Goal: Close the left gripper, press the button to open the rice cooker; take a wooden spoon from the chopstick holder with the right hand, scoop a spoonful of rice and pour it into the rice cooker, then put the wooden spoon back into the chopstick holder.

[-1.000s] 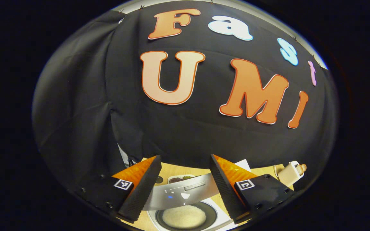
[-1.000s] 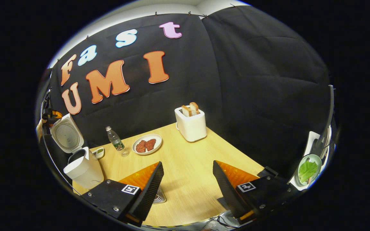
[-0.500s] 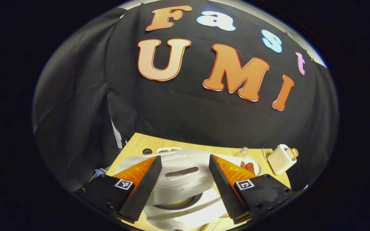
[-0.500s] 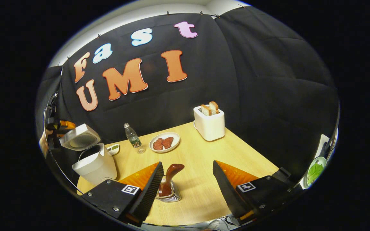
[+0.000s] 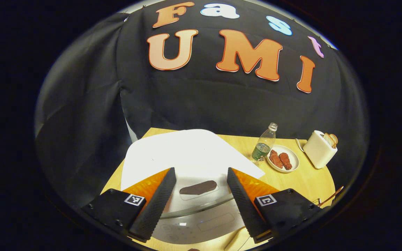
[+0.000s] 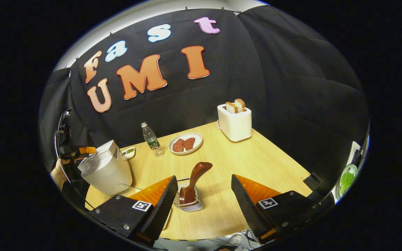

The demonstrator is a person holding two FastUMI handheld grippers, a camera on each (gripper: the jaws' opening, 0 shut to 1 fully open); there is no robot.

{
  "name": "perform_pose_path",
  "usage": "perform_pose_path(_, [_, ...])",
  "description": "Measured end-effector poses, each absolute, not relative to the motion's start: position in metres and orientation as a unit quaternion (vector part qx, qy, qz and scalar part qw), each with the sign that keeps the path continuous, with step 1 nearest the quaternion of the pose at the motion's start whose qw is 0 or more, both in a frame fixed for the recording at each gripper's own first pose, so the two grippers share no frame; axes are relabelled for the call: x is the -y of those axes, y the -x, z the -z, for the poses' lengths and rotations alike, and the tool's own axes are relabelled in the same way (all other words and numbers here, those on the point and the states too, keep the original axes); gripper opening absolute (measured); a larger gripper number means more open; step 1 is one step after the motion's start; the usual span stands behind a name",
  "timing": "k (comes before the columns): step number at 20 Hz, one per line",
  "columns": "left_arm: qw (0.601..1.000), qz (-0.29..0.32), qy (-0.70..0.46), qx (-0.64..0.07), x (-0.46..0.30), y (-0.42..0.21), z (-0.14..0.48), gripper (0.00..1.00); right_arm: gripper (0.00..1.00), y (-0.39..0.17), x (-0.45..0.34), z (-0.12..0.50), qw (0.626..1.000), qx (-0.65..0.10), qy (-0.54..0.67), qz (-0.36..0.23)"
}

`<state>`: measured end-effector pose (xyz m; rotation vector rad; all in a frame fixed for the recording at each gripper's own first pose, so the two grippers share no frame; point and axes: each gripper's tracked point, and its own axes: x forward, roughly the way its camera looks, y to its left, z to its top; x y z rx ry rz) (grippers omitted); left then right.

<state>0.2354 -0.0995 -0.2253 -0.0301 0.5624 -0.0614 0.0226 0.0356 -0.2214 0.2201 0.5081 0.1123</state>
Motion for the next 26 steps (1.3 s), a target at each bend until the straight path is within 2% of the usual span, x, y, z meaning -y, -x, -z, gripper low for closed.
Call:
perform_pose_path(4, [0.952, 0.029, -0.012, -0.306, 0.095, -0.238, 0.255, 1.0, 0.95, -0.023, -0.029, 0.229, 0.958, -0.259, -0.114, -0.044])
perform_pose_path(9, [0.955, 0.034, -0.015, -0.293, 0.097, -0.246, 0.252, 1.0, 0.95, -0.027, -0.035, 0.233, 0.959, -0.259, -0.104, -0.042])
perform_pose_path(14, [0.955, 0.051, -0.018, -0.292, 0.099, -0.232, 0.239, 0.99, 0.95, -0.039, -0.045, 0.208, 0.964, -0.241, -0.098, -0.055])
perform_pose_path(17, [0.967, 0.049, -0.025, -0.25, 0.087, -0.215, 0.201, 0.99, 0.95, -0.05, -0.048, 0.183, 0.97, -0.219, -0.082, -0.064])
perform_pose_path(26, [0.994, 0.028, -0.016, -0.104, 0.023, -0.141, 0.025, 0.99, 0.95, -0.07, -0.055, 0.074, 0.986, -0.124, -0.068, -0.091])
